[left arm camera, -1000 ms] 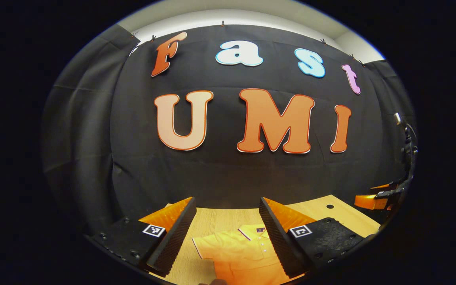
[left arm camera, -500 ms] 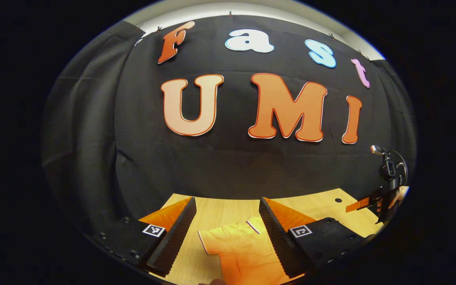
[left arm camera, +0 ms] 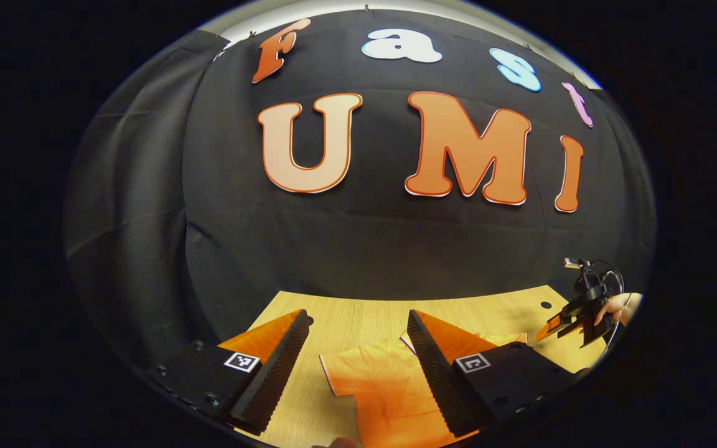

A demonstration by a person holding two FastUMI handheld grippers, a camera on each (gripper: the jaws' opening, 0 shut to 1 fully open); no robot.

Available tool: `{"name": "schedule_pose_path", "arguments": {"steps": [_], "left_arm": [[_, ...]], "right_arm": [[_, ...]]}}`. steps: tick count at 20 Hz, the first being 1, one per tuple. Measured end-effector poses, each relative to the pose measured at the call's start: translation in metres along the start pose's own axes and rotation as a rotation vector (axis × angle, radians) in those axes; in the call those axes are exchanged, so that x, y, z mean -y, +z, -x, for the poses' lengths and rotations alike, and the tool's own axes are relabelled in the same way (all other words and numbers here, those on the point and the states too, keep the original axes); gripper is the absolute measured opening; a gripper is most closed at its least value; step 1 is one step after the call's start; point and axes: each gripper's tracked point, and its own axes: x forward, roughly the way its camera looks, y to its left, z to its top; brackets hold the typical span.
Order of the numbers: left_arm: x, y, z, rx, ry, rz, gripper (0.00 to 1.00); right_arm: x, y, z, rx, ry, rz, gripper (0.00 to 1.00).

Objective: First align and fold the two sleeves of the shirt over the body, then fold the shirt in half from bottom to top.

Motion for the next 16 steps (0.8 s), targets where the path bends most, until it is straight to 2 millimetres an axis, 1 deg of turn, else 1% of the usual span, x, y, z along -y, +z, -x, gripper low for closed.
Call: {"name": "schedule_pose_path", "arguments": {"steps": [3, 7, 9, 11, 13, 14, 16], "left_arm": [[-0.004, -0.013, -0.01, -0.038, 0.018, -0.01, 0.98], [-0.005, -0.023, -0.018, -0.061, 0.022, -0.002, 0.98], [-0.007, -0.024, -0.02, -0.067, 0.026, -0.004, 0.98], [-0.011, -0.025, -0.02, -0.076, 0.035, -0.008, 0.98], [-0.014, -0.029, -0.021, -0.085, 0.039, -0.008, 0.98], [-0.016, -0.029, -0.021, -0.089, 0.042, -0.008, 0.98], [-0.019, -0.032, -0.022, -0.095, 0.046, -0.002, 0.98]], "right_arm": [[0.004, -0.002, -0.022, -0.031, -0.039, 0.0, 0.99], [0.002, -0.008, -0.04, -0.074, -0.062, 0.018, 0.99], [0.002, -0.012, -0.05, -0.089, -0.078, 0.023, 0.99], [0.001, -0.014, -0.057, -0.1, -0.085, 0.032, 0.99], [-0.002, -0.013, -0.058, -0.101, -0.074, 0.034, 0.99], [-0.003, -0.013, -0.058, -0.103, -0.063, 0.036, 0.98], [-0.004, -0.012, -0.059, -0.112, -0.066, 0.008, 0.91]]}}
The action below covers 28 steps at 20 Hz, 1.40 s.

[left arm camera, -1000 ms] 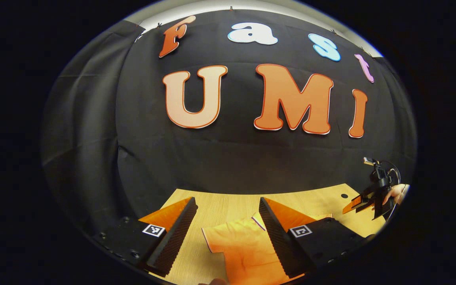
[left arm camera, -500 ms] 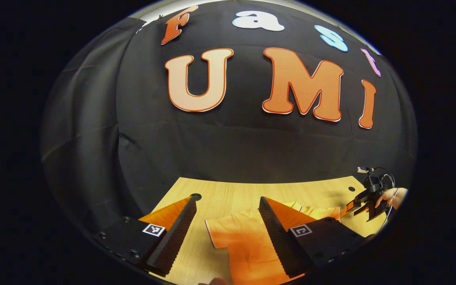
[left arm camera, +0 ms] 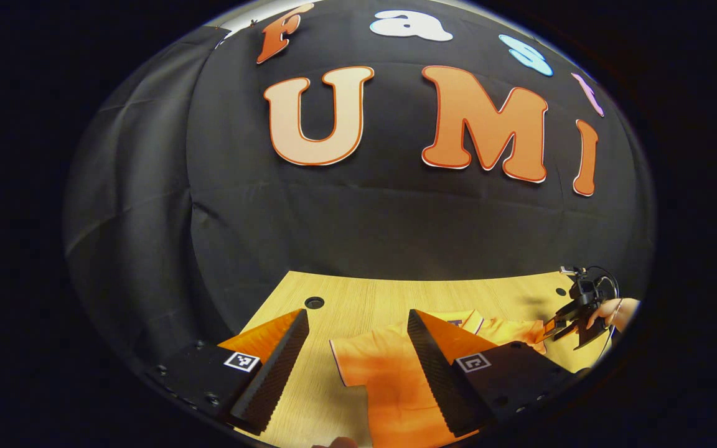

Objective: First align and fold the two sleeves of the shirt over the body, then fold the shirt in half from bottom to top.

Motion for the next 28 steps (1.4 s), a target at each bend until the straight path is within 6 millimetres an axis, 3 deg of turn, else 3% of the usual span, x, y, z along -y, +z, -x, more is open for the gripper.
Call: {"name": "schedule_pose_path", "arguments": {"steps": [4, 5, 6, 10, 12, 13, 14, 15, 18, 25, 28], "left_arm": [[-0.003, -0.005, -0.001, -0.014, -0.001, 0.015, 0.99], [-0.003, -0.006, 0.0, -0.016, 0.0, 0.015, 0.98], [-0.005, -0.007, -0.001, -0.017, 0.001, 0.015, 0.98], [-0.009, -0.01, 0.0, -0.022, 0.002, 0.018, 0.98], [-0.011, -0.009, 0.003, -0.019, 0.001, 0.016, 0.98], [-0.014, -0.009, 0.003, -0.017, 0.002, 0.011, 0.98], [-0.016, -0.009, 0.005, -0.014, 0.003, 0.007, 0.98], [-0.018, -0.009, 0.007, -0.012, 0.004, 0.005, 0.98], [-0.027, -0.005, 0.01, -0.002, 0.011, 0.001, 0.98], [-0.053, -0.003, 0.022, 0.021, 0.016, 0.026, 0.98], [-0.065, -0.002, 0.028, 0.035, 0.019, 0.038, 0.98]], "right_arm": [[-0.004, -0.001, -0.002, 0.006, 0.0, -0.005, 0.78], [-0.006, -0.002, -0.001, 0.008, 0.004, 0.002, 0.66], [-0.007, -0.003, -0.001, 0.008, 0.008, 0.006, 0.61], [-0.013, -0.002, 0.0, 0.027, 0.027, 0.037, 0.15], [-0.013, -0.001, 0.003, 0.039, 0.034, 0.049, 0.15], [-0.021, 0.009, -0.003, 0.064, 0.061, 0.018, 0.15], [-0.026, 0.006, 0.017, 0.067, 0.086, -0.018, 0.01], [-0.023, 0.003, 0.005, 0.055, 0.091, -0.014, 0.0], [-0.026, 0.003, 0.011, 0.076, 0.077, 0.006, 0.0], [-0.058, 0.01, 0.081, 0.176, 0.119, 0.109, 0.0], [-0.084, 0.008, 0.11, 0.214, 0.138, 0.176, 0.0]]}}
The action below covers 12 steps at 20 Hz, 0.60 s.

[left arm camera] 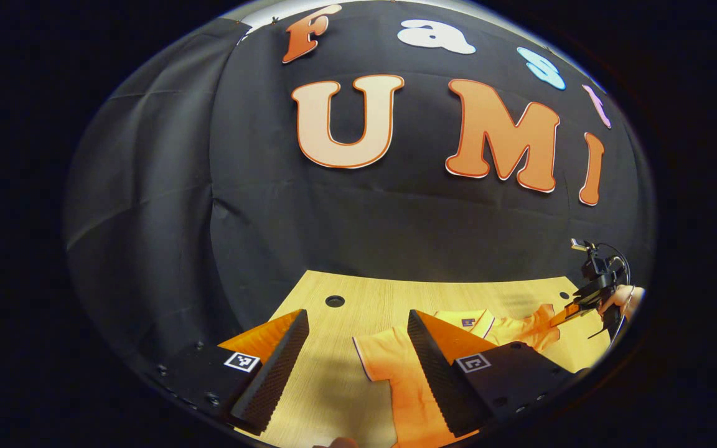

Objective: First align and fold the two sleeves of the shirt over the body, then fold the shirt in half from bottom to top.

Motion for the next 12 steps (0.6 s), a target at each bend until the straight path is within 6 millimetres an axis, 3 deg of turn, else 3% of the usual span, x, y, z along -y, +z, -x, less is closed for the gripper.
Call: {"name": "schedule_pose_path", "arguments": {"steps": [3, 7, 12], "left_arm": [[-0.009, -0.003, 0.008, 0.001, -0.009, 0.034, 0.98], [-0.039, -0.007, 0.018, 0.008, 0.015, 0.037, 0.98], [-0.07, -0.01, 0.019, 0.003, 0.04, 0.047, 0.98]], "right_arm": [[-0.031, 0.003, 0.015, 0.041, 0.009, 0.053, 0.0], [-0.072, -0.001, 0.028, 0.047, 0.04, 0.101, 0.0], [-0.113, -0.01, 0.023, 0.04, 0.058, 0.167, 0.0]]}}
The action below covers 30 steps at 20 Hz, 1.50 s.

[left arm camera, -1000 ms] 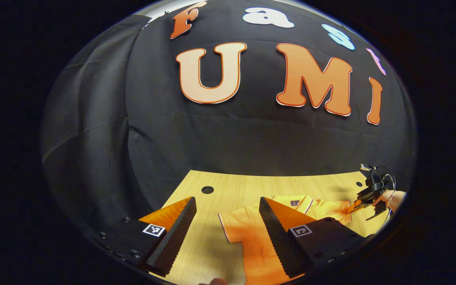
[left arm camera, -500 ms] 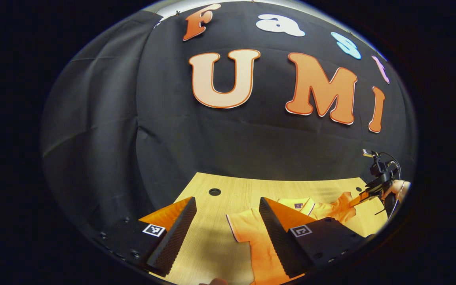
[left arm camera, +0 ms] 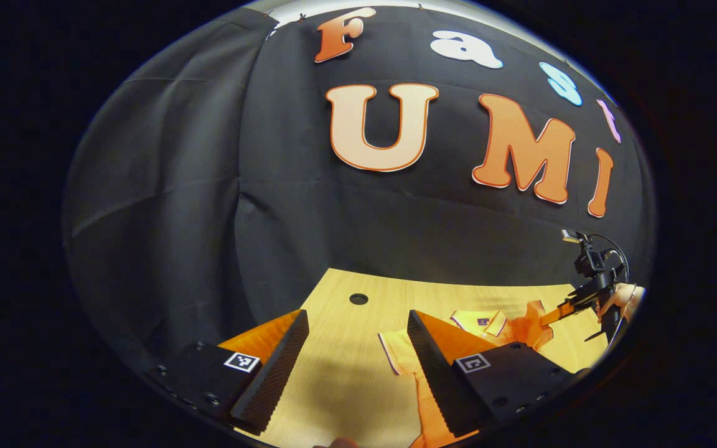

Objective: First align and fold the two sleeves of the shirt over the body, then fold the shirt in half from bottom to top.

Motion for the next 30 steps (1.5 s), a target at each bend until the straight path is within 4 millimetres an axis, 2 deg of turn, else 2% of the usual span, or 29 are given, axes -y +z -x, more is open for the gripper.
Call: {"name": "schedule_pose_path", "arguments": {"steps": [4, 5, 6, 8, 9, 12, 14, 15, 18, 19, 22, 25, 30], "left_arm": [[-0.018, -0.003, -0.004, -0.011, 0.006, 0.002, 0.98], [-0.021, -0.005, -0.005, -0.015, 0.009, 0.001, 0.98], [-0.024, -0.006, -0.006, -0.019, 0.01, 0.002, 0.98], [-0.029, -0.011, -0.008, -0.031, 0.013, 0.001, 0.98], [-0.031, -0.013, -0.007, -0.036, 0.017, -0.003, 0.98], [-0.036, -0.015, -0.009, -0.046, 0.02, -0.005, 0.98], [-0.036, -0.016, -0.011, -0.052, 0.02, -0.002, 0.98], [-0.036, -0.017, -0.01, -0.053, 0.019, 0.0, 0.98], [-0.033, -0.019, -0.012, -0.061, 0.015, 0.004, 0.98], [-0.031, -0.019, -0.012, -0.063, 0.012, 0.006, 0.98], [-0.023, -0.018, -0.012, -0.068, 0.001, 0.004, 0.98], [-0.013, -0.016, -0.015, -0.07, -0.01, -0.011, 0.98], [0.018, -0.021, -0.024, -0.103, -0.064, 0.009, 0.98]], "right_arm": [[-0.031, -0.005, -0.01, -0.005, 0.036, 0.033, 0.01], [-0.041, -0.008, -0.013, -0.012, 0.057, 0.036, 0.07], [-0.049, -0.01, -0.017, -0.017, 0.076, 0.035, 0.02], [-0.058, -0.012, -0.021, -0.026, 0.091, 0.032, 0.02], [-0.063, -0.014, -0.022, -0.031, 0.105, 0.027, 0.06], [-0.086, -0.019, -0.027, -0.051, 0.17, 0.009, 0.09], [-0.095, -0.023, -0.029, -0.057, 0.194, 0.016, 0.16], [-0.098, -0.023, -0.028, -0.055, 0.202, 0.023, 0.36], [-0.104, -0.022, -0.028, -0.032, 0.218, 0.006, 0.71], [-0.105, -0.021, -0.026, -0.022, 0.223, -0.002, 0.99], [-0.099, -0.015, -0.021, 0.018, 0.219, -0.006, 0.99], [-0.088, -0.004, -0.006, 0.078, 0.202, -0.011, 0.99], [-0.066, 0.018, 0.03, 0.183, 0.199, -0.056, 0.99]]}}
